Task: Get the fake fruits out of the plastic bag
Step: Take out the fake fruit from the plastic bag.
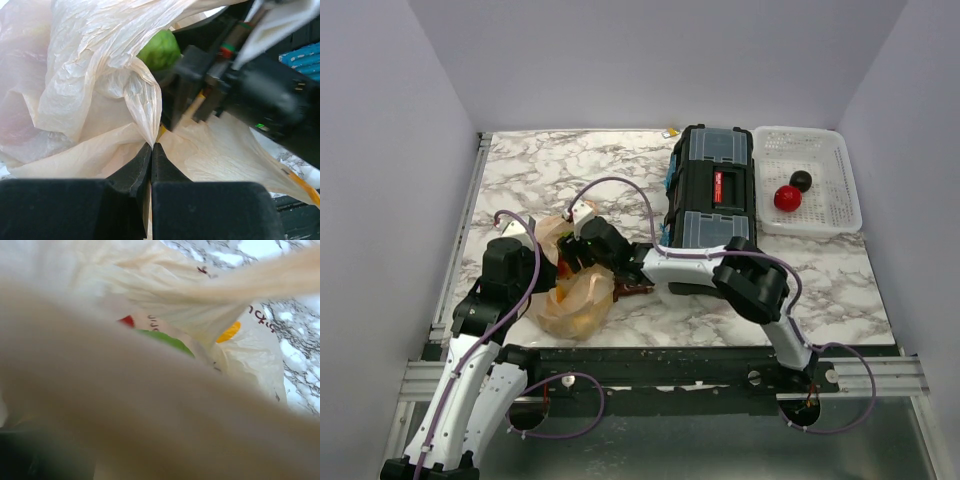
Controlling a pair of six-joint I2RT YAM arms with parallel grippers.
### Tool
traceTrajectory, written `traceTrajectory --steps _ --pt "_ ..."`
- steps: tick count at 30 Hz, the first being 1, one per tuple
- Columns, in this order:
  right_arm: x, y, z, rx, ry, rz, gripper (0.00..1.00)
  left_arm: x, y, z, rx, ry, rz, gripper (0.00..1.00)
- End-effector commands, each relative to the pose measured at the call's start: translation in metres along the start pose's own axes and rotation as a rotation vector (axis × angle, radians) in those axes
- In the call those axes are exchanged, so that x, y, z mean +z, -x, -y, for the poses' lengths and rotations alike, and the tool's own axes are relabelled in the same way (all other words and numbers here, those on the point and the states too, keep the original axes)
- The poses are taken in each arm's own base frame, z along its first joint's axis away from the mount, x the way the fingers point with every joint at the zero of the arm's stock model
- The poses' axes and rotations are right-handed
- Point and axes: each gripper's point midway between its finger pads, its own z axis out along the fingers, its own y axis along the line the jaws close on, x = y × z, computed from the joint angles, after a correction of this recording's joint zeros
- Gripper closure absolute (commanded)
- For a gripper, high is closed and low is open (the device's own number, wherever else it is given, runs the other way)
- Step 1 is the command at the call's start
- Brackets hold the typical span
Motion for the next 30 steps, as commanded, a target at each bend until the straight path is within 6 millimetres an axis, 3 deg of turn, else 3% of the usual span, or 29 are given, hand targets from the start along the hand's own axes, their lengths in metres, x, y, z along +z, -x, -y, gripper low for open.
traceTrajectory --steps 1,10,17,24,30 --pt "-0.039 0.038 -0.027 0.055 0.17 0.042 0.84 -0.007 0.011 0.002 -0.005 0.005 0.041 1.0" --pt "-0.096 0.044 -0.037 0.013 0.295 0.0 0.99 -0.009 0.012 0.002 -0.007 0.003 0.056 1.0" --pt "-0.121 0.059 -0.009 0.0 0.173 0.028 0.99 -0.01 0.013 0.002 -0.006 0.003 0.058 1.0" --pt "-0.151 0.105 0.018 0.033 0.072 0.17 0.99 -0.009 0.012 0.003 -0.005 -0.002 0.051 1.0" --pt "-0.188 0.158 0.061 0.11 -0.044 0.333 0.99 -0.01 0.012 0.003 -0.006 0.0 0.056 1.0"
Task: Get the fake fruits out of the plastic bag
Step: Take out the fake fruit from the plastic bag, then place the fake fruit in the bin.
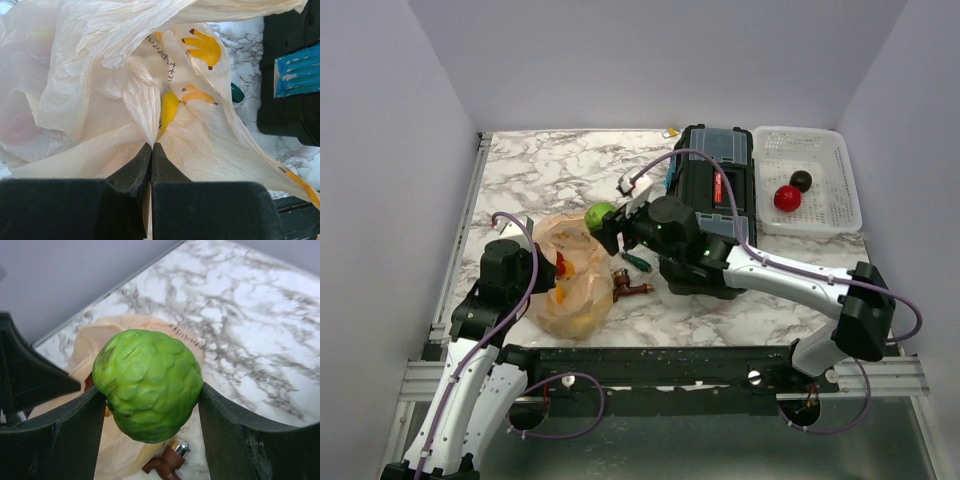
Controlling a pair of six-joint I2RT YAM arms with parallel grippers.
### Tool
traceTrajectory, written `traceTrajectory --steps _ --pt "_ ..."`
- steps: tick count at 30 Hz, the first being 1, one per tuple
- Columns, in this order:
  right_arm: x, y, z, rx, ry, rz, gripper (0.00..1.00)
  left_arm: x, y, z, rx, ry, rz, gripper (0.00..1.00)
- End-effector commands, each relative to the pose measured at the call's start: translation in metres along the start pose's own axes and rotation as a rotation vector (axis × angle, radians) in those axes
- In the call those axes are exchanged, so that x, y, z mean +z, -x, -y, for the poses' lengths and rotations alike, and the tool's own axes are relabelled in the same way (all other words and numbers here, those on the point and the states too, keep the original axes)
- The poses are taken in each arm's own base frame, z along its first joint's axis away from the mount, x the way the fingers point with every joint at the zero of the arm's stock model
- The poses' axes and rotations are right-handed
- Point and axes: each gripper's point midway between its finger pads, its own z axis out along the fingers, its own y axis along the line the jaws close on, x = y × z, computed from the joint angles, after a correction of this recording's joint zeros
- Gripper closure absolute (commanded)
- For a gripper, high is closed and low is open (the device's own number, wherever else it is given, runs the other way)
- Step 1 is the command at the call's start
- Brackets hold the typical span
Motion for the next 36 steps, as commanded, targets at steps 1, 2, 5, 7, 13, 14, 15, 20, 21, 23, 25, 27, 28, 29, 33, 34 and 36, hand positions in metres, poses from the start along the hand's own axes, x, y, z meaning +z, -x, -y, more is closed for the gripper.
traceTrajectory --steps 1,2,5,7,13,14,15,20,21,23,25,27,28,29,33,34,36 --pt "-0.025 0.057 0.04 0.03 -0.145 0.165 0.99 -0.006 0.009 0.002 -0.004 0.003 0.033 1.0" --pt "-0.031 0.067 0.05 0.023 -0.181 0.189 0.99 -0.006 0.009 0.002 -0.004 0.003 0.035 1.0" --pt "-0.053 0.096 0.091 0.009 -0.326 0.249 0.99 -0.006 0.01 0.002 -0.005 0.001 0.038 1.0" --pt "-0.068 0.108 0.129 0.031 -0.455 0.279 0.99 -0.005 0.009 0.003 -0.004 -0.002 0.034 1.0" --pt "-0.129 0.112 0.247 0.131 -0.815 0.317 0.99 -0.004 0.007 0.004 -0.002 -0.01 0.016 1.0" --pt "-0.142 0.109 0.268 0.159 -0.869 0.323 0.99 -0.004 0.007 0.004 -0.002 -0.011 0.016 1.0" --pt "-0.155 0.104 0.285 0.18 -0.922 0.319 0.99 -0.004 0.007 0.005 -0.001 -0.012 0.017 1.0" --pt "-0.213 0.056 0.373 0.317 -1.199 0.25 0.99 -0.005 0.009 0.004 -0.001 -0.011 0.028 1.0" --pt "-0.218 0.042 0.387 0.363 -1.222 0.231 0.99 -0.005 0.009 0.004 -0.001 -0.01 0.027 1.0" --pt "-0.233 0.015 0.414 0.441 -1.283 0.189 0.99 -0.005 0.008 0.004 -0.001 -0.01 0.025 1.0" --pt "-0.246 -0.013 0.439 0.51 -1.348 0.139 0.99 -0.006 0.009 0.004 -0.001 -0.012 0.028 1.0" --pt "-0.251 -0.039 0.458 0.562 -1.388 0.09 0.99 -0.006 0.008 0.004 -0.001 -0.012 0.029 1.0" --pt "-0.245 -0.052 0.464 0.587 -1.384 0.054 0.99 -0.006 0.008 0.004 -0.001 -0.012 0.029 1.0" --pt "-0.251 -0.067 0.475 0.627 -1.414 0.017 0.99 -0.006 0.008 0.004 0.0 -0.012 0.027 1.0" --pt "-0.251 -0.12 0.496 0.748 -1.493 -0.13 0.99 -0.005 0.008 0.004 0.0 -0.009 0.022 1.0" --pt "-0.251 -0.132 0.499 0.776 -1.504 -0.161 0.99 -0.005 0.008 0.004 0.0 -0.008 0.022 1.0" --pt "-0.249 -0.147 0.502 0.805 -1.507 -0.201 0.99 -0.004 0.007 0.003 -0.001 -0.003 0.018 1.0"
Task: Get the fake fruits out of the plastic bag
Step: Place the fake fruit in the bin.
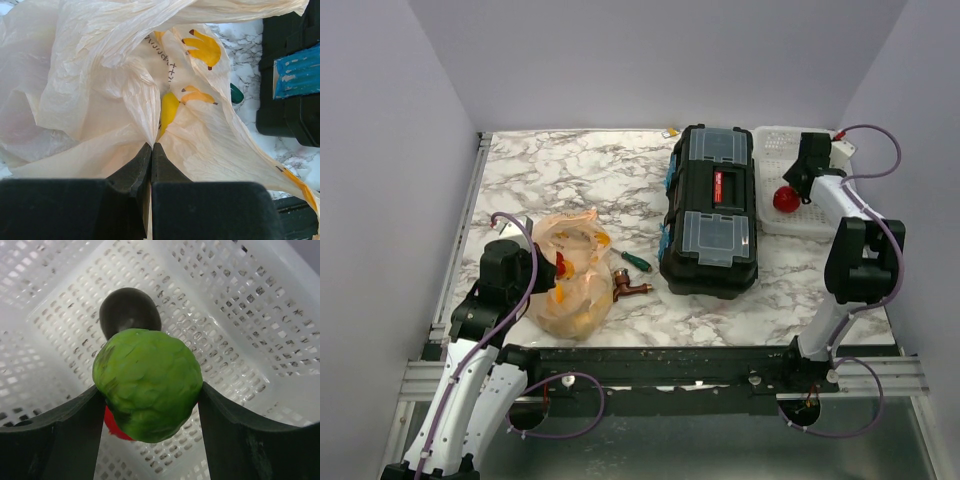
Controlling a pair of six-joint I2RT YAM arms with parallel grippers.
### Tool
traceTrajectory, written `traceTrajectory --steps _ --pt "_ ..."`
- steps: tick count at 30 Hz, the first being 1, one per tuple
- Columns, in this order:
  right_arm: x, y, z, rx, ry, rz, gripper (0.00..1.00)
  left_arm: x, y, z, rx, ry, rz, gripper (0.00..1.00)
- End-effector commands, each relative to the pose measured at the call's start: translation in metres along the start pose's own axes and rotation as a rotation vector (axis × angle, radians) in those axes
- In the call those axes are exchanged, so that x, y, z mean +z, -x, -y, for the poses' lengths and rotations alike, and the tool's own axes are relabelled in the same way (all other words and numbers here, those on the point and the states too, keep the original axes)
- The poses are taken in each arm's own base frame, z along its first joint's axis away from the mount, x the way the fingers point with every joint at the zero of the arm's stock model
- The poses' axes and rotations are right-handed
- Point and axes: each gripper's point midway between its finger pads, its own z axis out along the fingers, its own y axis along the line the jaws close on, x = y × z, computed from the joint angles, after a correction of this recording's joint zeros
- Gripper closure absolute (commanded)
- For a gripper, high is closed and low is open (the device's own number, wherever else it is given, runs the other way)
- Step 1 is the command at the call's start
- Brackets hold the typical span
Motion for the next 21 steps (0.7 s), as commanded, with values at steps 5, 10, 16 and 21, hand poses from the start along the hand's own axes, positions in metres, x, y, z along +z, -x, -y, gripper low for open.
traceTrajectory --steps 5,10,16,21 --pt "0.024 -0.038 0.009 0.06 -0.031 -0.17 0.99 -0.003 0.007 0.002 0.001 0.003 0.013 1.0" --pt "0.033 -0.057 0.015 0.059 -0.042 -0.224 0.98 -0.002 0.006 0.002 0.0 0.005 0.006 1.0" --pt "0.033 -0.061 0.014 0.057 -0.033 -0.234 0.86 0.0 0.005 0.001 0.0 0.007 -0.003 1.0" --pt "0.03 -0.061 0.009 0.061 0.004 -0.234 0.66 0.0 0.005 0.001 -0.001 0.009 -0.005 1.0"
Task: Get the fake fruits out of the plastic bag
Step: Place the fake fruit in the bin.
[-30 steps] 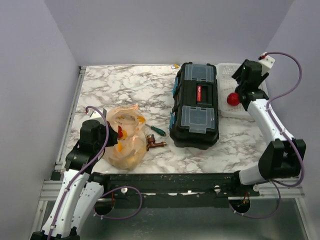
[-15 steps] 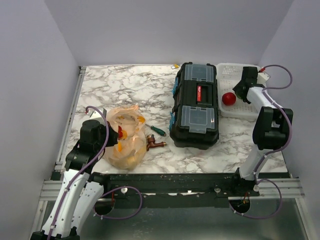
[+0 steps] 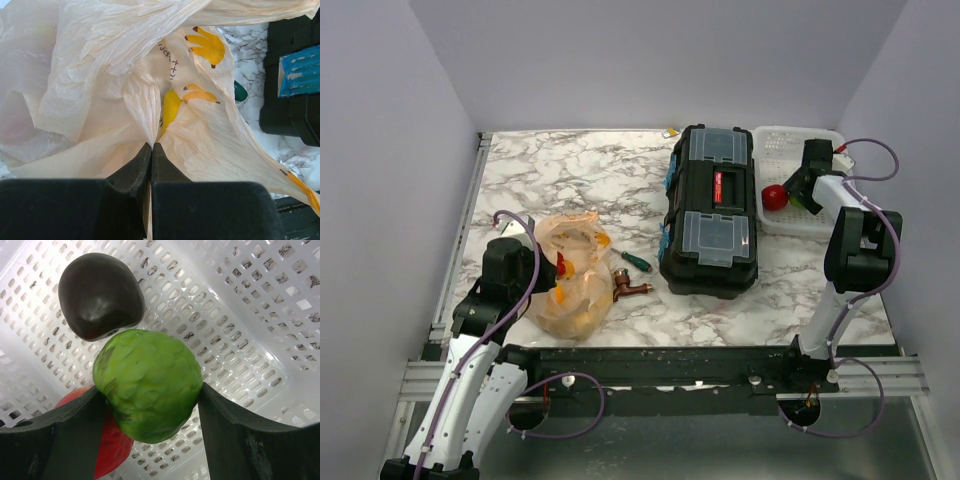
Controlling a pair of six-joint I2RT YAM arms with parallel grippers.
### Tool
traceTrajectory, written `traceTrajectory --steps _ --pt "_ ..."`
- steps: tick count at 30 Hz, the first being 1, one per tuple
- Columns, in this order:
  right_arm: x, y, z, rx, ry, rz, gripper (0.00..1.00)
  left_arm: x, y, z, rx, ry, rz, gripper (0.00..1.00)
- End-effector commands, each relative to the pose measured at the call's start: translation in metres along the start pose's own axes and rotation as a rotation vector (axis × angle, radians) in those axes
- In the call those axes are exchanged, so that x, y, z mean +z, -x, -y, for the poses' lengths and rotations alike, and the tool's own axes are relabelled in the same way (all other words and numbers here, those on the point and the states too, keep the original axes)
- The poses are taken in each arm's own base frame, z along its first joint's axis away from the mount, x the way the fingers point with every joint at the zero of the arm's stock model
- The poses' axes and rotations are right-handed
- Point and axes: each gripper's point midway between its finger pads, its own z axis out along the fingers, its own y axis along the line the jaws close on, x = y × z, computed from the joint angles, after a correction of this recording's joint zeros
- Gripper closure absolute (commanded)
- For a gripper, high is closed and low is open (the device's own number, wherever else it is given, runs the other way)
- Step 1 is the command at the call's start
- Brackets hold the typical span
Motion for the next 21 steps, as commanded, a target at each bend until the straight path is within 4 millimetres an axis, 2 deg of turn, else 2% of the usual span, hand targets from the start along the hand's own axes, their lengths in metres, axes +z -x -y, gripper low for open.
traceTrajectory --steps 1,9,14,21 --pt "-0.002 -0.011 -0.003 0.005 0.039 -0.035 0.62 -0.004 0.008 0.003 0.001 -0.001 0.019 1.0" --pt "-0.006 -0.015 -0.008 -0.012 0.089 -0.045 0.34 -0.005 0.008 0.002 0.001 0.0 0.021 1.0" --pt "-0.015 -0.008 -0.006 -0.011 0.096 -0.017 0.19 -0.006 0.009 0.003 0.001 -0.003 0.03 1.0" --pt "-0.036 0.014 -0.004 0.0 0.1 0.036 0.11 -0.009 0.011 0.004 0.003 -0.01 0.045 1.0"
